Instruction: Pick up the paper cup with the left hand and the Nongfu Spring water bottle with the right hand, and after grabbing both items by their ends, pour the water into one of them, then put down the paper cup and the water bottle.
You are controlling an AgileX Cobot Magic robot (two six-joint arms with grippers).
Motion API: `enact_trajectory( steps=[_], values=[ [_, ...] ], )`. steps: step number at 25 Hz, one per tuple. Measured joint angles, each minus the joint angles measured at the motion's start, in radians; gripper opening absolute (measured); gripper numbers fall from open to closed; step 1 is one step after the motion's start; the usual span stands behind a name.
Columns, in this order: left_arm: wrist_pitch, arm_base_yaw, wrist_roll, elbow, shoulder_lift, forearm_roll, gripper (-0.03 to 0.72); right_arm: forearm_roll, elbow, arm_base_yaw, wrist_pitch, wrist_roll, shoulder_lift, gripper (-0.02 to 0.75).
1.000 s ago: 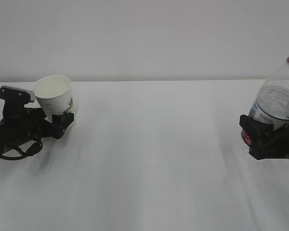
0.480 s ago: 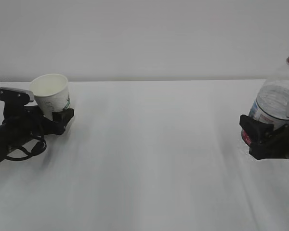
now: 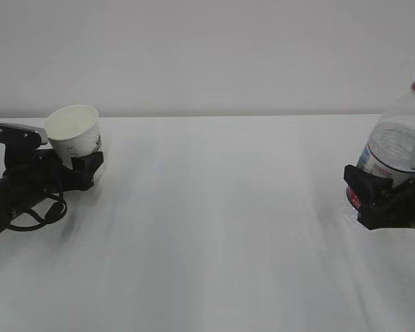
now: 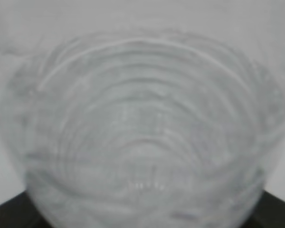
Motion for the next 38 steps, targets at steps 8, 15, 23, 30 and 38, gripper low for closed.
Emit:
enact_trajectory(
  steps=[8, 15, 23, 30, 38],
  values=[
    [-0.001, -0.004, 0.0, 0.0, 0.0, 0.09, 0.51, 0.0, 0.0, 0.0, 0.0, 0.0, 0.0, 0.494],
    [-0.012, -0.004, -0.061, 0.006, -0.003, 0.232, 0.51, 0.0, 0.0, 0.0, 0.009, 0.0, 0.0, 0.494],
    [-0.01, -0.006, -0.08, 0.087, -0.113, 0.303, 0.51, 0.0, 0.0, 0.0, 0.015, 0.0, 0.0, 0.494],
    [-0.01, -0.006, -0.084, 0.134, -0.165, 0.414, 0.51, -0.018, 0.0, 0.0, 0.015, 0.0, 0.0, 0.494],
    [-0.01, -0.006, -0.141, 0.195, -0.251, 0.549, 0.51, -0.055, 0.0, 0.0, 0.035, 0.002, -0.001, 0.494]
  ],
)
